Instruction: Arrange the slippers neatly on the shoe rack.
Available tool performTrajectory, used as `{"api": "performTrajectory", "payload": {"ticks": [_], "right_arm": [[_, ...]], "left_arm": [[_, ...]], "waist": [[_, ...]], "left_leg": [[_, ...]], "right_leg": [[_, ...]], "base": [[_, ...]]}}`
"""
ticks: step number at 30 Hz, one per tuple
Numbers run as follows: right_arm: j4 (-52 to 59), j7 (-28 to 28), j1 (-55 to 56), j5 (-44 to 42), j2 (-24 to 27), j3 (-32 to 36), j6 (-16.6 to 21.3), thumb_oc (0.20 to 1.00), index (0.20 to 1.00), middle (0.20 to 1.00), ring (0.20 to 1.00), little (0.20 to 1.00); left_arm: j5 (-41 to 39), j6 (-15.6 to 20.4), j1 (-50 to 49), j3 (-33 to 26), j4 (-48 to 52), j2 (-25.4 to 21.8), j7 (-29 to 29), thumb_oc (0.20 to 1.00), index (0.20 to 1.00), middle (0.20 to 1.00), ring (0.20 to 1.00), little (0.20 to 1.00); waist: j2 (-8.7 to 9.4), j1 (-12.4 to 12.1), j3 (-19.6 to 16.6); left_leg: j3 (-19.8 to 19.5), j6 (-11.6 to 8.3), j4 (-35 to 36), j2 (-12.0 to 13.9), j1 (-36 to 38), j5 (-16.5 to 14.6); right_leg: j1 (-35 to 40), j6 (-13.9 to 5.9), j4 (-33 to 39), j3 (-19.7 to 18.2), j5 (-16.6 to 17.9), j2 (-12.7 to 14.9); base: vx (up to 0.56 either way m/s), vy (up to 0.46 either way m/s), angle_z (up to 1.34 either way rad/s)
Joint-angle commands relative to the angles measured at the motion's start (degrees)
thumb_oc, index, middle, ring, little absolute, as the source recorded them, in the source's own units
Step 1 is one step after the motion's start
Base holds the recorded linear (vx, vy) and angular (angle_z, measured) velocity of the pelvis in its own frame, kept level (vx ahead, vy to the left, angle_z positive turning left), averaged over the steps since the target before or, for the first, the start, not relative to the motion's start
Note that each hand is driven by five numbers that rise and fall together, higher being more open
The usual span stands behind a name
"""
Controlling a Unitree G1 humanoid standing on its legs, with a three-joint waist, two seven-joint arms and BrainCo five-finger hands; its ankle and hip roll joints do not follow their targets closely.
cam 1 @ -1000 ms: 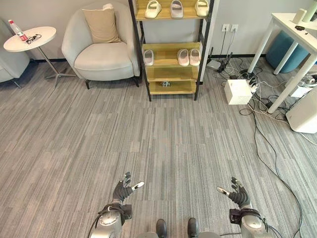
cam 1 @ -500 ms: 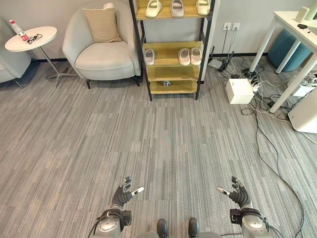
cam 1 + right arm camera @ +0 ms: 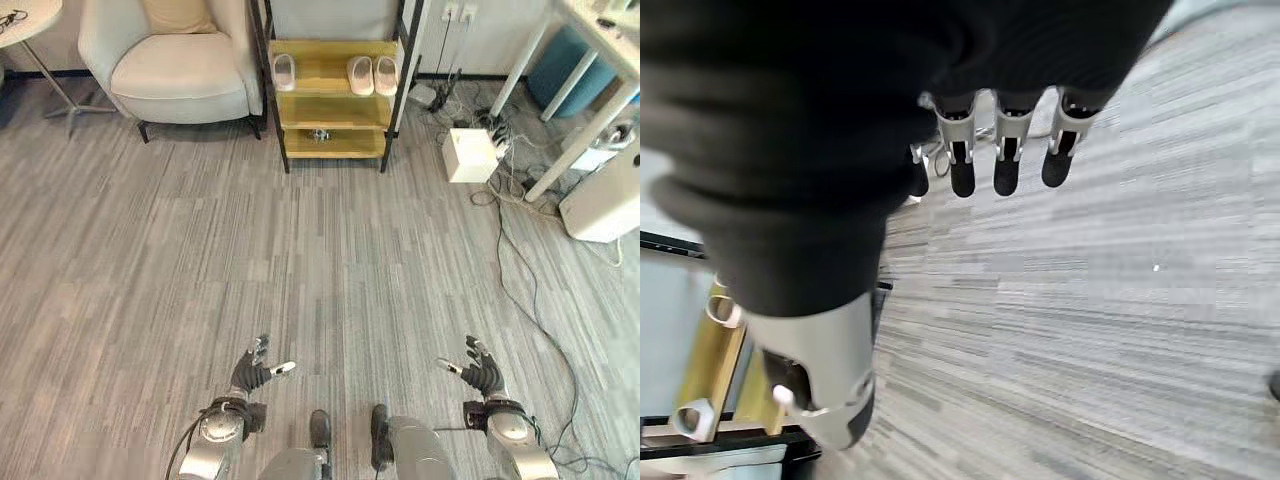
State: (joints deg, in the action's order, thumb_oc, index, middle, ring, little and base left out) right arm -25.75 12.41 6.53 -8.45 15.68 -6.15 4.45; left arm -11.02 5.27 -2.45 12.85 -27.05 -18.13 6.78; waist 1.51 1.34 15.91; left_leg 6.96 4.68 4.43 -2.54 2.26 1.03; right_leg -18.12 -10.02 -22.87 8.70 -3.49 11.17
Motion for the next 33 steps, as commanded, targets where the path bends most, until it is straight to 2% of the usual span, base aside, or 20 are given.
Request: {"api": "performTrajectory", "payload": {"ticks": [1, 4, 8, 9, 11, 14, 15, 16, 19, 21, 22, 24, 25, 27, 28, 29, 30, 31, 32, 33], "right_arm": [[1.4, 0.8, -2.1, 0.1, 1.1, 0.8, 1.6, 1.0, 1.0, 1.0, 1.0, 1.0], [1.7, 1.0, -1.2, 0.2, 1.2, 1.7, 1.8, 1.0, 1.0, 1.0, 1.0, 1.0], [2.2, 0.6, 1.6, 0.5, 1.8, 2.7, 2.4, 1.0, 1.0, 1.0, 1.0, 1.0], [2.0, 0.5, 1.7, 0.2, 2.2, 3.0, 2.6, 1.0, 1.0, 1.0, 1.0, 1.0], [2.4, 0.0, 2.3, -1.3, 2.6, 3.3, 3.5, 1.0, 1.0, 1.0, 1.0, 1.0], [2.7, 0.5, 1.6, -2.5, 3.8, 3.7, 4.3, 1.0, 1.0, 1.0, 1.0, 1.0], [2.8, 0.6, 1.6, -2.4, 4.0, 3.9, 3.9, 1.0, 1.0, 1.0, 1.0, 1.0], [2.2, 1.1, 1.0, -3.6, 4.2, 4.2, 3.8, 1.0, 1.0, 1.0, 1.0, 1.0], [1.6, 1.1, 1.1, -3.7, 4.5, 4.2, 4.1, 1.0, 1.0, 1.0, 1.0, 1.0], [1.2, 1.4, 1.0, -3.6, 4.6, 4.2, 4.1, 1.0, 1.0, 1.0, 1.0, 1.0], [0.3, 2.6, 0.7, -3.5, 4.7, 4.2, 3.8, 1.0, 1.0, 1.0, 1.0, 1.0], [0.5, 2.4, 0.8, -3.4, 4.6, 4.0, 3.7, 1.0, 1.0, 1.0, 1.0, 1.0], [0.5, 1.4, 1.0, -2.2, 3.6, 3.2, 3.3, 1.0, 1.0, 1.0, 1.0, 1.0], [0.8, -0.1, 0.9, -1.8, 2.1, 2.4, 2.7, 1.0, 1.0, 1.0, 1.0, 1.0], [0.8, -0.7, 0.5, -1.0, 1.5, 1.7, 2.3, 1.0, 1.0, 1.0, 1.0, 1.0], [0.5, -0.7, -0.4, -0.3, 1.1, 1.1, 2.0, 1.0, 1.0, 1.0, 1.0, 1.0], [0.4, -0.7, -0.6, -0.1, 0.9, 1.0, 2.1, 1.0, 1.0, 1.0, 1.0, 1.0], [0.7, -0.8, -0.4, -0.1, 0.2, 1.1, 2.0, 1.0, 1.0, 1.0, 1.0, 1.0], [0.7, -0.7, -0.5, -0.2, 0.4, 1.5, 1.8, 1.0, 1.0, 1.0, 1.0, 1.0], [0.7, -0.7, -0.5, -0.2, 0.4, 1.5, 1.8, 1.0, 1.0, 1.0, 1.0, 1.0]], "left_arm": [[1.9, 3.3, 0.1, -1.5, 5.1, -1.0, 0.3, 1.0, 1.0, 1.0, 1.0, 1.0], [4.4, 4.0, 1.9, -1.5, 5.8, -1.4, 0.9, 1.0, 1.0, 1.0, 1.0, 1.0], [2.3, 5.0, 1.2, -2.3, 7.1, -0.1, 1.6, 1.0, 1.0, 1.0, 1.0, 1.0], [1.1, 5.0, 1.0, -2.7, 7.5, 0.4, 1.9, 1.0, 1.0, 1.0, 1.0, 1.0], [-1.7, 5.6, 0.4, -3.6, 8.4, 1.0, 2.2, 1.0, 1.0, 1.0, 1.0, 1.0], [-4.5, 5.7, 1.1, -4.3, 9.4, 1.6, 3.0, 1.0, 1.0, 1.0, 1.0, 1.0], [-4.9, 5.8, 1.0, -4.6, 9.6, 1.6, 3.1, 1.0, 1.0, 1.0, 1.0, 1.0], [-4.7, 5.7, 1.6, -5.0, 9.8, 1.6, 3.7, 1.0, 1.0, 1.0, 1.0, 1.0], [-4.2, 5.5, 1.4, -4.7, 10.0, 1.6, 3.7, 1.0, 1.0, 1.0, 1.0, 1.0], [-3.5, 5.1, 1.4, -4.3, 10.2, 1.7, 3.7, 1.0, 1.0, 1.0, 1.0, 1.0], [-2.5, 4.7, 1.7, -4.0, 10.2, 1.4, 4.2, 1.0, 1.0, 1.0, 1.0, 1.0], [-2.4, 4.7, 1.3, -4.2, 10.5, 1.2, 4.1, 1.0, 1.0, 1.0, 1.0, 1.0], [-2.5, 4.6, -1.1, -5.0, 11.3, 1.1, 3.3, 1.0, 1.0, 1.0, 1.0, 1.0], [-2.4, 4.3, -2.4, -5.3, 11.8, -0.1, 2.3, 1.0, 1.0, 1.0, 1.0, 1.0], [-2.2, 4.1, -2.8, -5.6, 11.9, -0.9, 1.8, 1.0, 1.0, 1.0, 1.0, 1.0], [-2.2, 4.0, -3.1, -5.7, 12.2, -1.4, 1.7, 1.0, 1.0, 1.0, 1.0, 1.0], [-2.2, 3.9, -3.3, -5.9, 12.2, -1.5, 1.6, 1.0, 1.0, 1.0, 1.0, 1.0], [-2.1, 3.8, -3.7, -6.0, 12.2, -1.6, 1.6, 1.0, 1.0, 1.0, 1.0, 1.0], [-2.2, 4.0, -3.4, -6.4, 12.1, -1.5, 1.7, 1.0, 1.0, 1.0, 1.0, 1.0], [-2.2, 4.0, -3.4, -6.4, 12.1, -1.5, 1.7, 1.0, 1.0, 1.0, 1.0, 1.0]], "waist": [[-0.06, 0.6, 0.1], [0.3, 2.7, 0.1], [-0.37, 4.3, -1.1], [-0.94, 4.6, -1.3], [-1.54, 4.7, -1.3], [-0.58, 3.5, 0.3], [-0.1, 3.2, 0.6], [1.23, 1.5, 0.9], [0.73, 0.8, 0.7], [-0.22, -0.1, 0.4], [-0.19, -1.4, 0.1], [0.02, -1.9, -0.3], [0.11, -2.6, -2.3], [2.04, -3.0, -3.6], [2.67, -3.3, -3.8], [2.44, -3.3, -3.4], [2.32, -3.3, -3.3], [1.26, -2.8, -2.7], [0.56, -2.1, -2.0], [0.48, -1.9, -1.7]], "left_leg": [[-0.8, -5.4, 0.6, 4.1, 7.1, -8.3], [-1.6, -6.73, 0.6, 3.9, 10.8, -11.4], [-3.1, -7.82, 0.6, 5.1, 13.9, -13.1], [-3.0, -8.57, -0.2, 6.3, 14.2, -11.9], [-3.2, -10.35, -10.3, 8.1, 9.8, -8.0], [-6.4, -11.51, -27.6, 6.7, 0.7, -1.3], [-6.0, -11.47, -30.7, 6.6, -1.3, -0.6], [-4.6, -9.22, -27.2, 5.8, -8.9, -4.1], [-4.3, -8.77, -19.6, 6.1, -9.6, -4.6], [-4.0, -9.22, -9.9, 7.9, -12.2, 0.9], [-2.1, -10.2, 0.3, 8.8, -16.4, 5.1], [-2.0, -10.21, 0.4, 8.6, -16.6, 5.4], [-2.3, -9.78, -0.2, 8.0, -14.8, 7.7], [-1.0, -8.01, -2.1, 6.6, -12.9, 5.9], [0.2, -6.51, -2.6, 5.5, -11.2, 3.6], [1.0, -5.04, -2.9, 4.5, -9.2, 1.5], [1.5, -4.49, -2.7, 4.2, -8.1, 0.6], [1.8, -3.89, -1.6, 4.3, -4.9, -0.9], [1.9, -4.35, -0.4, 4.2, -2.3, -2.1], [1.6, -4.42, -0.4, 4.2, -1.9, -2.3]], "right_leg": [[7.8, -1.66, 12.6, 2.1, 5.8, 0.7], [4.9, -2.72, 23.3, 2.6, 9.6, -0.2], [6.3, -1.53, 23.6, 0.6, 10.2, -1.8], [6.8, -0.77, 23.1, 0.4, 9.7, -2.6], [9.0, 1.39, 22.9, 0.7, 7.5, -3.9], [12.7, 4.51, 23.4, 0.3, 4.8, -4.7], [13.6, 5.04, 23.5, 0.4, 3.9, -4.5], [18.2, 5.55, 24.9, -1.1, 0.8, -4.6], [19.7, 4.94, 25.5, -1.4, -0.4, -5.0], [22.5, 4.61, 26.2, -1.0, -2.2, -5.8], [27.3, 4.34, 26.9, -0.9, -4.5, -6.1], [28.1, 4.21, 26.8, -1.5, -4.9, -6.2], [30.0, 3.48, 25.0, -3.7, -6.2, -5.8], [28.9, 2.0, 19.6, -5.6, -5.5, -3.8], [25.6, 0.26, 13.3, -6.1, -3.2, -2.7], [22.0, -1.57, 6.7, -5.1, 1.8, -1.2], [20.3, -2.22, 3.7, -4.6, 4.2, -0.5], [15.6, -1.93, -0.7, -3.3, 6.5, 0.3], [12.3, -0.71, 3.7, -0.1, 4.4, 1.0], [12.9, -0.68, 3.9, 0.2, 4.2, 1.0]], "base": [[0.32, -0.111, -0.05], [0.42, -0.152, 0.05], [0.36, -0.202, 0.4], [0.3, -0.26, 0.56], [0.23, -0.271, 0.32], [0.19, -0.256, 0.12], [0.59, -0.294, -0.16], [0.5, -0.175, -0.18], [0.34, 0.002, 0.02], [0.51, 0.108, -0.36], [0.53, 0.096, -0.24], [0.55, 0.184, -0.2], [0.78, 0.357, -0.62], [0.63, 0.33, -1.21], [0.38, 0.269, -0.88], [0.35, 0.249, -0.28], [0.36, 0.236, 0.01], [0.44, 0.167, 0.23], [0.37, 0.112, 0.22], [0.46, -0.005, 0.47]]}}
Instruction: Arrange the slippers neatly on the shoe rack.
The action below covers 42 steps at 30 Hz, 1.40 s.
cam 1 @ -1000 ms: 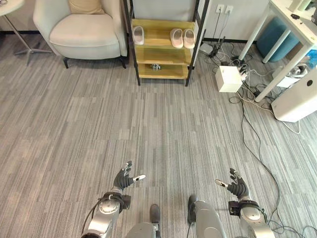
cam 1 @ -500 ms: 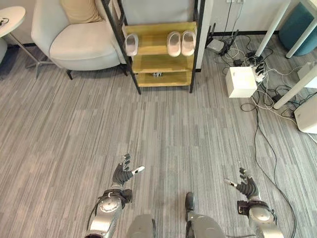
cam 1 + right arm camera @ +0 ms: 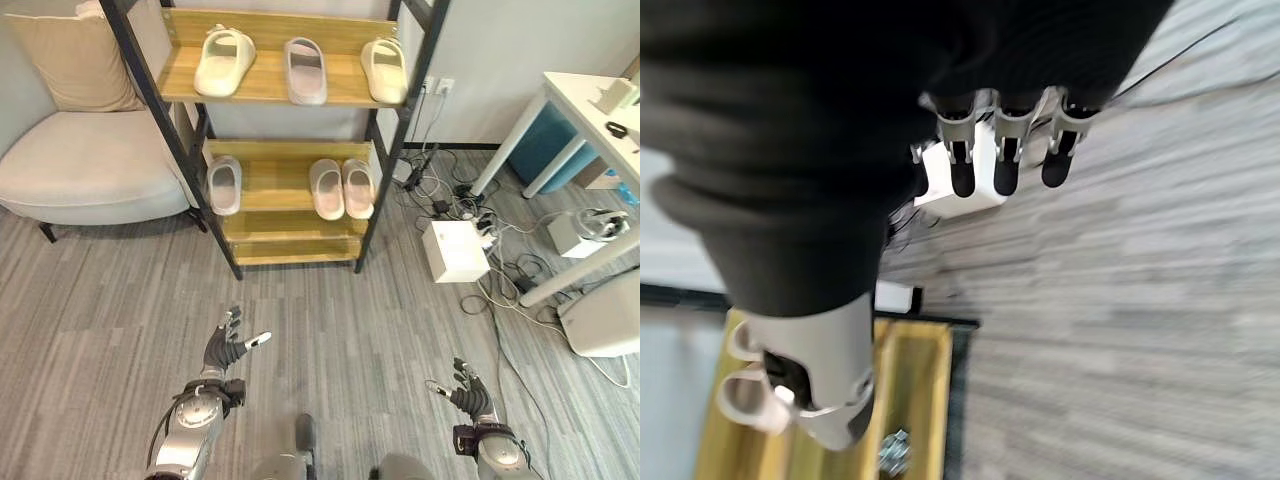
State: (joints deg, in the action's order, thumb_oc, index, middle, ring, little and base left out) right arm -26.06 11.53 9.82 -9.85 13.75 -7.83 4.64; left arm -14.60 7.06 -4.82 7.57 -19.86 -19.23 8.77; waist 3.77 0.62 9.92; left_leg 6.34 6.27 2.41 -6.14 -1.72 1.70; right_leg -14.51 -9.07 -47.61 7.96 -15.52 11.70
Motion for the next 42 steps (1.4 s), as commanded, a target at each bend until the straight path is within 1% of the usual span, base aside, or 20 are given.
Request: {"api": "performTrajectory", "payload": {"ticks": [1, 2, 3, 4, 5, 7, 11, 12, 13, 14, 16, 20, 21, 23, 25, 27, 29, 33, 36, 42], "right_arm": [[1.1, 0.5, -3.7, 0.9, 2.5, 3.7, 1.5, 1.0, 1.0, 1.0, 1.0, 1.0], [1.0, 0.7, -3.8, 0.4, 2.5, 4.3, 1.5, 1.0, 1.0, 1.0, 1.0, 1.0], [0.0, 0.9, -3.5, 0.2, 2.5, 4.8, 1.2, 1.0, 1.0, 1.0, 1.0, 1.0], [0.0, 0.9, -3.5, 0.2, 2.6, 4.8, 1.2, 1.0, 1.0, 1.0, 1.0, 1.0], [0.3, 0.8, -3.1, 0.6, 3.0, 5.2, 1.2, 1.0, 1.0, 1.0, 1.0, 1.0], [-0.1, 0.6, -2.4, -0.5, 3.7, 6.0, 2.2, 1.0, 1.0, 1.0, 1.0, 1.0], [0.5, 0.7, -2.3, -2.3, 5.0, 6.5, 3.0, 1.0, 1.0, 1.0, 1.0, 1.0], [0.2, 1.0, -2.3, -2.6, 5.2, 6.7, 3.0, 1.0, 1.0, 1.0, 1.0, 1.0], [-0.5, 1.3, -2.4, -3.2, 5.4, 7.1, 2.9, 1.0, 1.0, 1.0, 1.0, 1.0], [-0.7, 2.1, -2.3, -3.9, 5.6, 7.6, 3.1, 1.0, 1.0, 1.0, 1.0, 1.0], [-0.4, 1.7, -1.4, -3.3, 4.4, 7.6, 2.8, 1.0, 1.0, 1.0, 1.0, 1.0], [0.0, 0.6, -0.3, -2.4, 2.7, 6.7, 1.5, 1.0, 1.0, 1.0, 1.0, 1.0], [0.2, 0.7, -0.1, -2.2, 2.3, 6.8, 1.3, 1.0, 1.0, 1.0, 1.0, 1.0], [-0.5, 0.8, -1.6, -1.6, 1.8, 6.0, 1.2, 1.0, 1.0, 1.0, 1.0, 1.0], [-0.4, 0.7, -2.5, -0.5, 2.0, 5.3, 1.5, 1.0, 1.0, 1.0, 1.0, 1.0], [0.2, 0.6, -2.5, -0.1, 2.0, 5.1, 1.4, 1.0, 1.0, 1.0, 1.0, 1.0], [0.9, 0.4, -2.9, 0.2, 2.6, 4.1, 1.5, 1.0, 1.0, 1.0, 1.0, 1.0], [2.1, 0.1, -2.1, 2.5, 3.3, 2.5, 1.4, 1.0, 1.0, 1.0, 1.0, 1.0], [17.2, 0.2, 3.1, 15.4, 7.6, 1.7, 1.9, 1.0, 1.0, 1.0, 1.0, 1.0], [40.2, -2.2, 11.7, 21.1, 11.1, 2.5, 4.7, 1.0, 1.0, 1.0, 1.0, 1.0]], "left_arm": [[1.4, 2.4, -1.2, -1.5, 5.1, -0.5, -0.6, 1.0, 1.0, 1.0, 1.0, 1.0], [1.4, 2.5, -0.9, -1.8, 5.1, -0.5, -0.5, 1.0, 1.0, 1.0, 1.0, 1.0], [1.5, 2.8, -0.2, -2.5, 4.7, -0.5, -0.1, 1.0, 1.0, 1.0, 1.0, 1.0], [1.5, 2.9, -0.1, -2.5, 4.7, -0.4, -0.1, 1.0, 1.0, 1.0, 1.0, 1.0], [1.8, 3.4, 0.6, -2.7, 4.8, -0.4, -0.1, 1.0, 1.0, 1.0, 1.0, 1.0], [1.2, 3.6, 0.7, -2.3, 4.3, 0.8, 0.0, 1.0, 1.0, 1.0, 1.0, 1.0], [-0.5, 3.6, 1.0, -1.8, 3.9, 1.3, 0.1, 1.0, 1.0, 1.0, 1.0, 1.0], [-0.9, 3.5, 1.6, -1.6, 3.9, 1.5, 0.4, 1.0, 1.0, 1.0, 1.0, 1.0], [-1.1, 3.2, 1.8, -1.3, 4.0, 1.8, 0.4, 1.0, 1.0, 1.0, 1.0, 1.0], [-0.9, 3.1, 2.0, -0.5, 3.9, 1.9, 0.5, 1.0, 1.0, 1.0, 1.0, 1.0], [-0.3, 2.7, 0.7, 0.4, 4.7, 1.7, -0.3, 1.0, 1.0, 1.0, 1.0, 1.0], [0.1, 2.2, -2.0, 0.0, 5.6, 0.9, -1.0, 1.0, 1.0, 1.0, 1.0, 1.0], [0.6, 2.1, -2.6, 0.0, 5.7, 0.7, -1.1, 1.0, 1.0, 1.0, 1.0, 1.0], [1.0, 2.6, -1.4, -0.4, 5.7, -1.0, -0.7, 1.0, 1.0, 1.0, 1.0, 1.0], [0.8, 3.0, -0.3, -0.8, 5.5, -1.8, -0.8, 1.0, 1.0, 1.0, 1.0, 1.0], [0.8, 2.9, -0.7, -0.8, 5.7, -1.4, -0.5, 1.0, 1.0, 1.0, 1.0, 1.0], [0.1, 2.9, -1.4, -0.7, 4.7, 0.1, -0.5, 1.0, 1.0, 1.0, 1.0, 1.0], [0.4, 2.5, -1.5, 0.7, 3.9, 0.4, -1.1, 1.0, 1.0, 1.0, 1.0, 1.0], [3.3, 2.6, -2.7, 1.5, 4.8, 0.6, -0.6, 1.0, 1.0, 1.0, 1.0, 1.0], [6.4, 3.7, -2.4, 3.5, 4.7, -0.3, 0.7, 1.0, 1.0, 1.0, 1.0, 1.0]], "waist": [[-2.24, -0.1, 5.1], [-2.16, 0.5, 5.3], [-2.35, 2.0, 6.0], [-2.48, 2.0, 6.1], [-2.07, 2.5, 6.0], [-2.27, 3.1, 4.7], [-2.0, 2.8, 4.6], [-1.42, 2.4, 4.8], [-1.26, 2.0, 4.7], [-2.02, 1.0, 4.3], [-2.9, 1.5, 2.2], [-2.09, 0.8, 2.0], [-1.93, 0.6, 2.3], [-2.4, 0.2, 3.5], [-2.54, -1.1, 2.7], [-1.94, -2.1, 1.6], [-1.92, -2.2, 0.7], [-2.47, -1.6, 0.4], [-2.86, -0.7, 0.3], [-2.88, 1.3, -0.4]], "left_leg": [[2.2, -6.68, 2.1, 7.8, 4.6, -4.3], [2.0, -7.15, 2.5, 7.5, 6.1, -5.0], [1.6, -8.48, 2.4, 8.4, 9.0, -7.1], [1.6, -8.52, 2.4, 8.5, 9.1, -7.2], [0.6, -8.9, 2.0, 8.4, 10.9, -8.9], [-1.4, -10.41, -3.0, 10.5, 12.0, -10.8], [-4.8, -12.43, -15.9, 10.9, 6.5, -6.0], [-4.2, -12.41, -16.5, 11.3, 3.9, -5.1], [-2.5, -11.85, -11.7, 12.5, 2.9, -6.3], [-2.1, -12.14, -2.4, 14.4, 0.6, -2.0], [-1.8, -11.42, 2.4, 12.6, 3.9, -1.7], [-0.7, -9.59, 2.6, 10.3, 6.0, -4.1], [0.0, -9.18, 2.6, 9.8, 6.1, -4.6], [1.6, -8.74, 2.6, 9.9, 4.7, -3.8], [2.6, -8.47, 2.6, 9.9, 2.0, -2.6], [2.6, -8.91, 2.6, 9.9, 1.7, -1.6], [2.4, -9.84, 2.6, 11.3, 2.3, -0.6], [1.4, -10.67, 2.6, 12.6, 2.5, 0.3], [0.9, -10.79, 2.6, 13.0, 3.5, 0.0], [1.7, -10.7, 2.6, 12.9, 4.5, -1.1]], "right_leg": [[7.3, -1.13, 37.1, 3.1, 15.8, 0.2], [5.5, -1.37, 41.3, 3.5, 16.5, 0.3], [3.6, -2.95, 49.6, 4.8, 19.7, 0.2], [3.9, -2.95, 49.9, 4.9, 19.8, 0.1], [4.2, -3.35, 50.3, 3.8, 20.4, 0.0], [6.6, -1.11, 48.4, 3.0, 20.3, -1.0], [11.0, 1.93, 49.6, 3.3, 17.7, -3.3], [12.4, 2.39, 50.4, 3.7, 16.7, -3.2], [14.5, 2.12, 51.7, 4.6, 15.6, -3.3], [16.1, 1.78, 51.8, 5.1, 14.4, -3.7], [17.0, 1.04, 51.9, 3.8, 15.0, -3.0], [16.6, -0.79, 51.3, 2.4, 16.8, -0.9], [15.8, -1.4, 51.3, 2.3, 18.4, -0.2], [12.0, -3.22, 49.8, 1.3, 20.6, 0.5], [14.1, -2.51, 46.4, -1.1, 16.5, 0.2], [16.6, -2.1, 48.3, -0.7, 15.8, -0.4], [18.9, -1.3, 52.6, 0.7, 15.3, -1.9], [19.6, -0.54, 52.6, 1.8, 14.1, -2.7], [20.6, -0.28, 52.6, 2.4, 13.3, -3.0], [20.4, -0.67, 52.6, 2.1, 14.0, -2.6]], "base": [[0.4, -0.074, 0.55], [0.7, -0.177, 0.63], [0.47, -0.149, 0.52], [0.54, -0.223, 0.74], [0.43, -0.249, 0.91], [0.54, -0.369, 1.42], [0.21, -0.193, 0.29], [0.18, -0.06, -0.33], [0.3, 0.025, -0.14], [0.35, 0.161, -0.03], [0.26, 0.297, -0.25], [0.01, 0.25, -0.45], [-0.11, 0.183, 0.03], [-0.26, 0.079, -0.04], [-0.29, -0.024, -0.4], [-0.09, -0.146, -0.13], [-0.01, -0.212, 0.02], [-0.02, -0.094, 0.06], [-0.01, -0.023, 0.01], [0.0, 0.055, -0.04]]}}
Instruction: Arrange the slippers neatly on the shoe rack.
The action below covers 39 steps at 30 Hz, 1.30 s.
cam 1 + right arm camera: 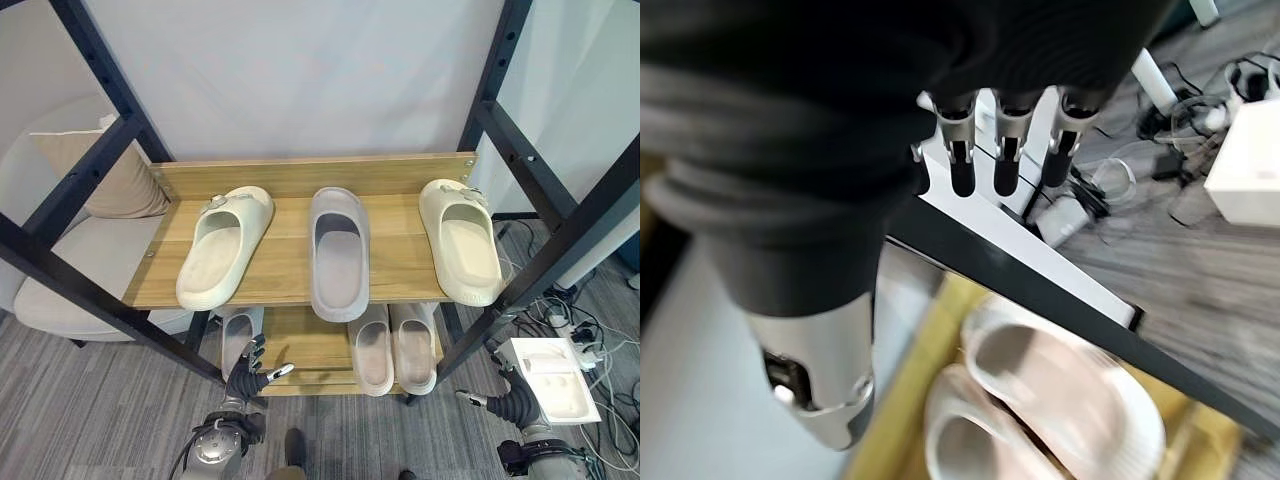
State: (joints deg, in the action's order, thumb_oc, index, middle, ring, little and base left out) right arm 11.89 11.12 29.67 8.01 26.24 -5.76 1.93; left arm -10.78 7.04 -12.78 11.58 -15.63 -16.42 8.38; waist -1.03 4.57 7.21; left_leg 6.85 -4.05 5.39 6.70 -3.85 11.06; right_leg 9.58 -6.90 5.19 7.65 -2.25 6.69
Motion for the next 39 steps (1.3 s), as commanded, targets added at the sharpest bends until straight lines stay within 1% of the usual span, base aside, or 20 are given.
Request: {"api": "performTrajectory", "payload": {"ticks": [1, 2, 3, 4, 6, 9, 11, 16, 18, 21, 22, 23, 25, 28, 30, 34, 36, 39], "right_arm": [[7.9, -2.3, -6.5, 3.7, -0.1, 1.1, 8.7, 1.0, 1.0, 1.0, 1.0, 1.0], [15.3, -3.1, -5.1, 4.2, 2.5, 2.0, 11.0, 1.0, 1.0, 1.0, 1.0, 1.0], [18.9, -3.2, -4.4, 4.4, 4.8, 3.3, 12.0, 1.0, 1.0, 1.0, 1.0, 1.0], [20.5, -3.4, -4.0, 3.7, 5.4, 3.7, 12.6, 1.0, 1.0, 1.0, 1.0, 1.0], [24.2, -3.7, -3.5, 2.7, 8.8, 5.3, 13.8, 1.0, 1.0, 1.0, 1.0, 1.0], [25.2, -3.4, -3.8, 2.2, 9.7, 5.1, 14.4, 1.0, 1.0, 1.0, 1.0, 1.0], [25.4, -4.4, -4.2, 0.6, 10.2, 3.7, 14.5, 1.0, 1.0, 1.0, 1.0, 1.0], [24.8, -5.7, -5.3, 0.3, 12.1, 0.8, 14.3, 1.0, 1.0, 1.0, 1.0, 1.0], [23.2, -6.9, -5.1, 1.4, 13.8, -0.1, 13.6, 1.0, 1.0, 1.0, 1.0, 1.0], [17.7, -8.9, -2.9, 4.3, 15.4, -0.6, 11.5, 1.0, 1.0, 1.0, 1.0, 1.0], [15.2, -9.1, -2.4, 5.3, 15.5, -0.9, 11.0, 1.0, 1.0, 1.0, 1.0, 1.0], [15.2, -9.1, -2.4, 5.3, 15.5, -1.0, 11.0, 1.0, 1.0, 1.0, 1.0, 1.0], [6.4, -10.4, -0.3, 6.5, 14.5, -2.0, 8.8, 1.0, 1.0, 1.0, 1.0, 1.0], [1.0, -11.2, 1.1, 6.8, 13.0, -2.5, 7.8, 1.0, 1.0, 1.0, 1.0, 1.0], [-0.4, -12.3, 3.1, 6.0, 11.8, -1.9, 7.3, 1.0, 1.0, 1.0, 1.0, 1.0], [-1.4, -14.2, 6.1, 5.4, 11.4, -0.7, 7.0, 1.0, 1.0, 1.0, 1.0, 1.0], [-1.2, -15.0, 5.8, 6.2, 11.2, -1.6, 6.9, 1.0, 1.0, 1.0, 1.0, 1.0], [-0.2, -14.7, 4.7, 7.1, 10.9, -2.6, 7.2, 1.0, 1.0, 1.0, 1.0, 1.0]], "left_arm": [[3.6, 4.2, 6.4, 0.4, -0.2, -3.3, 1.7, 1.0, 1.0, 1.0, 1.0, 1.0], [4.4, 4.8, 7.0, 1.1, -0.2, -3.7, 1.9, 1.0, 1.0, 1.0, 1.0, 1.0], [4.6, 5.3, 7.1, 1.5, 0.2, -4.1, 1.8, 1.0, 1.0, 1.0, 1.0, 1.0], [4.6, 5.6, 7.2, 1.6, 0.1, -4.3, 2.0, 1.0, 1.0, 1.0, 1.0, 1.0], [3.9, 6.2, 7.5, 2.3, 0.4, -4.7, 1.6, 1.0, 1.0, 1.0, 1.0, 1.0], [3.6, 6.4, 7.6, 2.6, 1.0, -5.0, 1.6, 1.0, 1.0, 1.0, 1.0, 1.0], [3.7, 6.5, 7.9, 2.9, 1.1, -5.3, 1.4, 1.0, 1.0, 1.0, 1.0, 1.0], [3.7, 6.5, 8.5, 3.1, 1.6, -6.0, 1.5, 1.0, 1.0, 1.0, 1.0, 1.0], [3.8, 6.5, 8.7, 3.0, 1.8, -6.3, 1.2, 1.0, 1.0, 1.0, 1.0, 1.0], [3.8, 6.5, 8.2, 3.0, 2.3, -6.5, 0.5, 1.0, 1.0, 1.0, 1.0, 1.0], [3.6, 6.4, 7.9, 3.0, 2.2, -6.6, 0.2, 1.0, 1.0, 1.0, 1.0, 1.0], [3.6, 6.3, 7.9, 3.0, 2.2, -6.6, 0.2, 1.0, 1.0, 1.0, 1.0, 1.0], [3.5, 5.8, 7.6, 3.2, 2.2, -6.9, -0.5, 1.0, 1.0, 1.0, 1.0, 1.0], [3.5, 5.4, 7.5, 3.4, 2.3, -7.1, -0.9, 1.0, 1.0, 1.0, 1.0, 1.0], [3.8, 5.1, 7.2, 3.4, 2.4, -7.2, -1.2, 1.0, 1.0, 1.0, 1.0, 1.0], [4.1, 4.9, 6.5, 3.5, 2.5, -7.5, -2.1, 1.0, 1.0, 1.0, 1.0, 1.0], [4.6, 4.7, 6.5, 3.5, 2.4, -7.6, -2.5, 1.0, 1.0, 1.0, 1.0, 1.0], [4.7, 4.7, 6.5, 3.6, 2.5, -7.4, -2.4, 1.0, 1.0, 1.0, 1.0, 1.0]], "waist": [[2.03, -2.1, 2.3], [2.26, -1.4, 2.0], [2.28, -1.0, 1.6], [2.34, -0.8, 1.4], [2.39, -0.1, 0.6], [2.3, 0.0, 0.2], [2.3, -0.1, 0.0], [2.35, -0.4, -0.2], [2.47, -0.6, -0.2], [2.59, -0.9, -0.2], [2.6, -0.9, -0.2], [2.61, -0.9, -0.2], [2.61, -1.0, 0.0], [2.57, -1.0, 0.3], [2.61, -0.8, 0.5], [2.52, -0.7, 0.5], [2.4, -0.8, 0.4], [2.3, -1.0, 0.4]], "left_leg": [[1.3, -0.31, -0.4, 0.0, 6.7, -10.7], [1.6, -0.21, -0.4, 0.0, 6.8, -11.0], [1.9, -0.13, -0.4, -0.1, 6.8, -11.1], [2.0, -0.12, -0.4, -0.1, 6.9, -11.2], [2.2, -0.15, -0.4, -0.1, 7.0, -11.3], [2.2, -0.15, -0.4, -0.2, 7.0, -11.3], [2.2, -0.17, -0.4, -0.2, 7.1, -11.3], [2.0, -0.18, -0.4, -0.3, 7.3, -11.4], [1.9, -0.12, -0.4, -0.4, 7.5, -11.6], [1.8, -0.09, -0.4, -0.6, 7.9, -11.7], [1.8, -0.11, -0.4, -0.6, 8.0, -11.8], [1.8, -0.11, -0.4, -0.6, 8.1, -11.8], [1.8, -0.14, -0.4, -0.8, 8.3, -11.7], [1.7, 0.01, -0.4, -0.9, 8.3, -11.7], [1.7, 0.07, -0.4, -0.9, 8.3, -11.7], [1.6, 0.13, -0.4, -1.1, 8.1, -11.7], [1.5, 0.17, -0.4, -1.2, 8.0, -11.8], [1.4, 0.24, -0.4, -1.3, 7.9, -11.8]], "right_leg": [[-3.8, -2.99, -0.2, 2.0, 0.9, 2.5], [-4.0, -3.19, -0.2, 1.6, 1.2, 2.6], [-4.2, -3.31, -0.2, 1.3, 1.3, 2.6], [-4.2, -3.35, -0.2, 1.2, 1.4, 2.6], [-4.3, -3.48, -0.2, 0.9, 1.6, 2.7], [-4.4, -3.56, -0.2, 0.9, 1.7, 2.7], [-4.3, -3.6, -0.2, 1.1, 1.8, 2.8], [-4.1, -3.59, -0.2, 1.1, 1.8, 2.9], [-3.9, -3.64, -0.3, 1.1, 1.9, 3.1], [-3.5, -3.64, -0.5, 1.5, 1.8, 3.2], [-3.3, -3.66, -0.5, 1.6, 1.8, 3.3], [-3.3, -3.66, -0.5, 1.6, 1.8, 3.3], [-2.9, -3.54, -0.5, 1.9, 1.7, 3.5], [-2.8, -3.5, -0.5, 2.0, 1.6, 3.6], [-2.8, -3.5, -0.5, 2.0, 1.6, 3.7], [-2.8, -3.56, -0.4, 2.1, 1.5, 3.9], [-2.8, -3.57, -0.3, 2.0, 1.5, 3.9], [-2.8, -3.57, -0.3, 2.1, 1.4, 4.0]], "base": [[-0.01, 0.062, -0.1], [-0.02, 0.073, -0.04], [-0.01, 0.057, -0.08], [-0.01, 0.042, -0.21], [-0.02, 0.045, -0.19], [-0.01, 0.012, -0.01], [0.0, 0.0, 0.0], [0.0, 0.0, 0.0], [0.0, 0.0, 0.0], [0.0, 0.0, 0.0], [0.0, 0.0, 0.0], [0.0, 0.0, 0.0], [0.0, 0.0, 0.0], [0.01, -0.003, 0.03], [0.02, -0.012, 0.04], [0.01, -0.004, 0.03], [0.0, 0.0, 0.0], [0.0, 0.0, 0.0]]}}
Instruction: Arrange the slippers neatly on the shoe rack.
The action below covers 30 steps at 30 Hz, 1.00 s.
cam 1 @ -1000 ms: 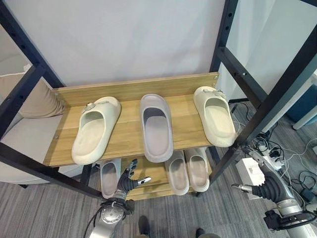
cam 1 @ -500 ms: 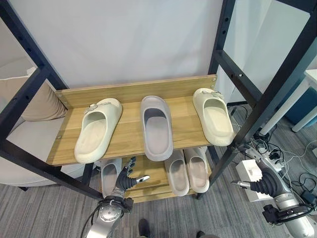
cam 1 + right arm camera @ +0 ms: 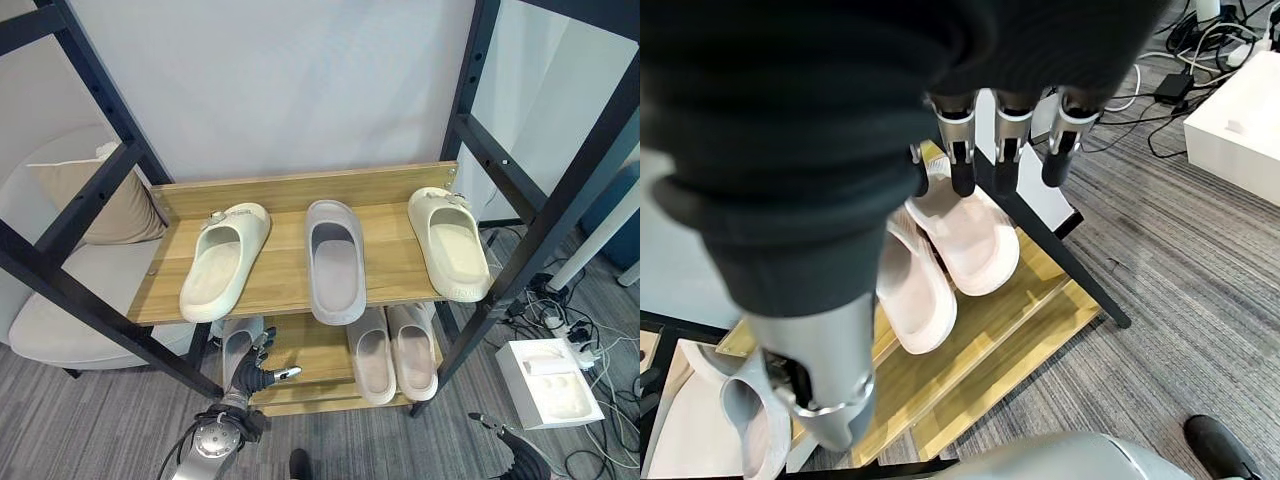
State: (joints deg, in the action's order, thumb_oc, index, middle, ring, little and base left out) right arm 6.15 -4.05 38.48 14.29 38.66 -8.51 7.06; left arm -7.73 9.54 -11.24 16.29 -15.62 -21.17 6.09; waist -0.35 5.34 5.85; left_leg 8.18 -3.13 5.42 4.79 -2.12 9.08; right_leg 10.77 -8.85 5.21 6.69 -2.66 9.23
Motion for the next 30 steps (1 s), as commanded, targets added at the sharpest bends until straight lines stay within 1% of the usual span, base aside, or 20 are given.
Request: {"api": "performTrajectory", "payload": {"ticks": [1, 3, 4, 5, 10, 13, 15, 18, 22, 23, 24, 25, 26, 27, 28, 30], "right_arm": [[6.8, 1.4, -6.2, 1.9, -2.0, -1.3, 2.3, 1.0, 1.0, 1.0, 1.0, 1.0], [10.6, 3.1, -9.9, 2.6, -2.3, -4.5, 3.5, 1.0, 1.0, 1.0, 1.0, 1.0], [10.5, 3.1, -10.0, 2.6, -2.3, -4.6, 3.5, 1.0, 1.0, 1.0, 1.0, 1.0], [14.3, 3.7, -12.4, 2.2, -2.1, -7.8, 4.7, 1.0, 1.0, 1.0, 1.0, 1.0], [21.6, 3.3, -17.3, 1.0, 1.2, -15.5, 7.2, 1.0, 1.0, 1.0, 1.0, 1.0], [24.6, 3.4, -18.2, 2.3, 3.5, -17.3, 8.2, 1.0, 1.0, 1.0, 1.0, 1.0], [26.8, 4.7, -18.2, 4.0, 4.8, -17.5, 8.9, 1.0, 1.0, 1.0, 1.0, 1.0], [30.8, 7.6, -17.1, 5.8, 6.8, -15.9, 10.4, 1.0, 1.0, 1.0, 1.0, 1.0], [36.2, 14.6, -13.6, 9.7, 11.2, -11.0, 12.6, 1.0, 1.0, 1.0, 1.0, 1.0], [37.8, 17.6, -12.6, 11.0, 13.1, -8.7, 13.2, 1.0, 1.0, 1.0, 1.0, 1.0], [38.1, 21.0, -12.1, 12.5, 14.5, -6.9, 13.3, 1.0, 1.0, 1.0, 1.0, 1.0], [38.5, 23.6, -12.3, 13.5, 14.7, -5.8, 13.4, 1.0, 1.0, 1.0, 1.0, 1.0], [38.5, 23.7, -12.2, 13.6, 14.8, -5.7, 13.4, 1.0, 1.0, 1.0, 1.0, 1.0], [39.1, 30.5, -13.0, 16.7, 14.8, -2.0, 12.3, 1.0, 1.0, 1.0, 1.0, 1.0], [39.2, 30.6, -13.0, 16.8, 14.8, -2.0, 12.3, 1.0, 1.0, 1.0, 1.0, 1.0], [38.9, 33.7, -14.6, 18.5, 14.3, -0.9, 11.4, 1.0, 1.0, 1.0, 1.0, 1.0]], "left_arm": [[1.7, 2.1, 5.2, -0.9, 2.3, -2.3, 0.2, 1.0, 1.0, 1.0, 1.0, 1.0], [1.8, 2.1, 5.5, -0.5, 2.4, -2.0, 1.0, 1.0, 1.0, 1.0, 1.0, 1.0], [1.8, 2.1, 5.6, -0.5, 2.4, -2.0, 1.0, 1.0, 1.0, 1.0, 1.0, 1.0], [2.0, 2.3, 6.1, 0.1, 1.9, -1.8, 1.9, 1.0, 1.0, 1.0, 1.0, 1.0], [2.2, 2.9, 7.9, 1.9, 0.4, -1.5, 3.9, 1.0, 1.0, 1.0, 1.0, 1.0], [2.4, 3.1, 8.3, 2.4, -0.2, -1.6, 4.3, 1.0, 1.0, 1.0, 1.0, 1.0], [2.5, 3.2, 8.4, 2.3, -0.3, -1.6, 4.9, 1.0, 1.0, 1.0, 1.0, 1.0], [2.7, 3.4, 8.3, 2.1, -0.3, -1.7, 6.0, 1.0, 1.0, 1.0, 1.0, 1.0], [3.3, 4.0, 7.4, 2.0, 0.2, -2.3, 7.0, 1.0, 1.0, 1.0, 1.0, 1.0], [3.3, 4.1, 7.1, 2.0, 0.1, -2.5, 7.6, 1.0, 1.0, 1.0, 1.0, 1.0], [3.2, 4.5, 6.6, 2.2, 0.2, -2.6, 8.0, 1.0, 1.0, 1.0, 1.0, 1.0], [3.0, 4.7, 6.5, 2.3, 0.2, -2.8, 8.3, 1.0, 1.0, 1.0, 1.0, 1.0], [3.0, 4.7, 6.5, 2.3, 0.1, -2.7, 8.4, 1.0, 1.0, 1.0, 1.0, 1.0], [2.8, 4.7, 5.8, 2.4, 0.0, -2.8, 9.3, 1.0, 1.0, 1.0, 1.0, 1.0], [2.8, 4.7, 5.8, 2.4, 0.0, -2.8, 9.3, 1.0, 1.0, 1.0, 1.0, 1.0], [2.6, 4.9, 5.7, 2.9, 0.1, -2.6, 9.7, 1.0, 1.0, 1.0, 1.0, 1.0]], "waist": [[1.4, -2.0, 1.8], [1.26, -2.4, 1.9], [1.29, -2.3, 2.0], [1.2, -2.7, 1.9], [1.43, -3.1, 1.6], [1.67, -3.2, 1.2], [1.79, -3.3, 0.9], [1.87, -3.1, 0.7], [1.78, -2.7, 0.3], [1.69, -2.5, 0.3], [1.58, -2.4, 0.1], [1.57, -2.2, 0.0], [1.52, -2.2, 0.0], [1.29, -2.0, -0.2], [1.28, -2.1, -0.2], [1.11, -2.0, -0.4]], "left_leg": [[0.0, -0.59, -0.4, 0.5, 6.1, -9.9], [-0.3, -0.53, -0.4, 0.4, 6.1, -9.8], [-0.3, -0.53, -0.4, 0.4, 6.1, -9.8], [-0.4, -0.6, -0.4, 0.4, 6.1, -9.8], [-1.0, -0.86, -0.4, 0.5, 6.1, -9.9], [-1.1, -0.97, -0.4, 0.6, 6.2, -10.0], [-1.1, -1.01, -0.4, 0.7, 6.3, -10.0], [-1.2, -1.09, -0.4, 0.8, 6.5, -10.0], [-1.1, -1.29, -0.4, 1.1, 6.7, -9.9], [-1.0, -1.41, -0.4, 1.1, 6.7, -9.8], [-0.8, -1.51, -0.4, 1.3, 6.8, -9.8], [-0.8, -1.53, -0.4, 1.3, 6.8, -9.7], [-0.8, -1.53, -0.4, 1.3, 6.8, -9.7], [-0.6, -1.6, -0.4, 1.5, 6.7, -9.6], [-0.6, -1.6, -0.4, 1.5, 6.7, -9.6], [-0.5, -1.61, -0.4, 1.5, 6.7, -9.6]], "right_leg": [[-4.0, -1.61, -0.2, 3.0, 1.8, 1.4], [-4.1, -1.57, -0.2, 3.1, 1.8, 1.4], [-4.1, -1.56, -0.2, 3.1, 1.8, 1.4], [-4.1, -1.53, -0.2, 3.2, 1.8, 1.4], [-3.9, -1.39, -0.2, 3.6, 1.6, 1.2], [-3.5, -1.32, -0.2, 3.9, 1.3, 1.0], [-3.3, -1.3, -0.2, 4.0, 1.2, 1.0], [-3.1, -1.25, -0.2, 4.0, 1.1, 0.8], [-3.0, -1.29, -0.2, 4.0, 1.0, 0.5], [-3.1, -1.37, -0.2, 3.9, 1.1, 0.5], [-3.2, -1.45, -0.2, 3.9, 1.1, 0.5], [-3.2, -1.5, -0.2, 3.8, 1.2, 0.4], [-3.3, -1.5, -0.2, 3.8, 1.2, 0.4], [-3.4, -1.63, -0.2, 3.8, 1.3, 0.4], [-3.4, -1.63, -0.2, 3.8, 1.3, 0.4], [-3.5, -1.66, -0.2, 3.9, 1.3, 0.4]], "base": [[0.0, 0.0, 0.0], [0.0, 0.0, 0.0], [0.0, 0.0, 0.0], [0.01, 0.018, 0.05], [0.01, 0.01, 0.12], [0.01, 0.0, 0.03], [0.02, -0.005, 0.04], [0.0, 0.0, 0.0], [0.0, 0.0, 0.0], [0.0, 0.0, 0.0], [0.0, 0.0, 0.0], [0.0, 0.0, 0.0], [0.0, 0.0, 0.0], [-0.01, 0.009, -0.03], [0.0, 0.0, 0.0], [0.0, 0.005, -0.03]]}}
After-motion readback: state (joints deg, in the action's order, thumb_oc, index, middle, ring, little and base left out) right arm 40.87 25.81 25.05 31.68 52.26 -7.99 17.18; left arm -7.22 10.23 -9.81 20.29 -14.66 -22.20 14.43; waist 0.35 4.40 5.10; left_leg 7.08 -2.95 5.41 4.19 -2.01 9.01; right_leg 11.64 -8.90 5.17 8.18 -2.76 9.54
